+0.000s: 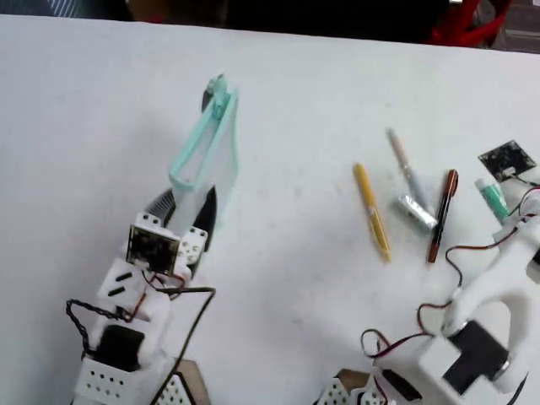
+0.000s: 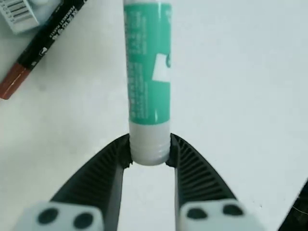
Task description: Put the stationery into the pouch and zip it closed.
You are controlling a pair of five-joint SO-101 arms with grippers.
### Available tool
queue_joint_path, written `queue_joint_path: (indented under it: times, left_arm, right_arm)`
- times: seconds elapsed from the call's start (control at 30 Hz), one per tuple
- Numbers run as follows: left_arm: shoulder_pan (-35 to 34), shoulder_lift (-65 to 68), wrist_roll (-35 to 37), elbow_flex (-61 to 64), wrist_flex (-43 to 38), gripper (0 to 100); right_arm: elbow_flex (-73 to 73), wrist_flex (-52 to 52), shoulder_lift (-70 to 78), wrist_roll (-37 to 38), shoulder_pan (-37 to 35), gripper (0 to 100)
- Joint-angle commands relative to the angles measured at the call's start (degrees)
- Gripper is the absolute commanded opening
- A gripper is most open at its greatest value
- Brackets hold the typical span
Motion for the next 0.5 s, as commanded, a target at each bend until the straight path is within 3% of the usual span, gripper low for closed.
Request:
queue_joint_path:
  times: [0.0, 0.23, 0.47]
  left_arm:
    - [-0.1, 0.4, -0.6, 0.1, -0.5, 14]
    - [-0.1, 0.4, -0.4, 0.1, -0.5, 14]
    - [2.4, 0.4, -0.6, 0.0, -0.2, 15]
  right_arm:
    - [-0.4, 1.2, -10.2, -2.5, -0.7, 2.4]
    - [-0.7, 3.5, -31.7, -10.4, -8.4, 2.3]
    - [-0.8, 7.1, -58.8, -10.7, -31.1, 2.3]
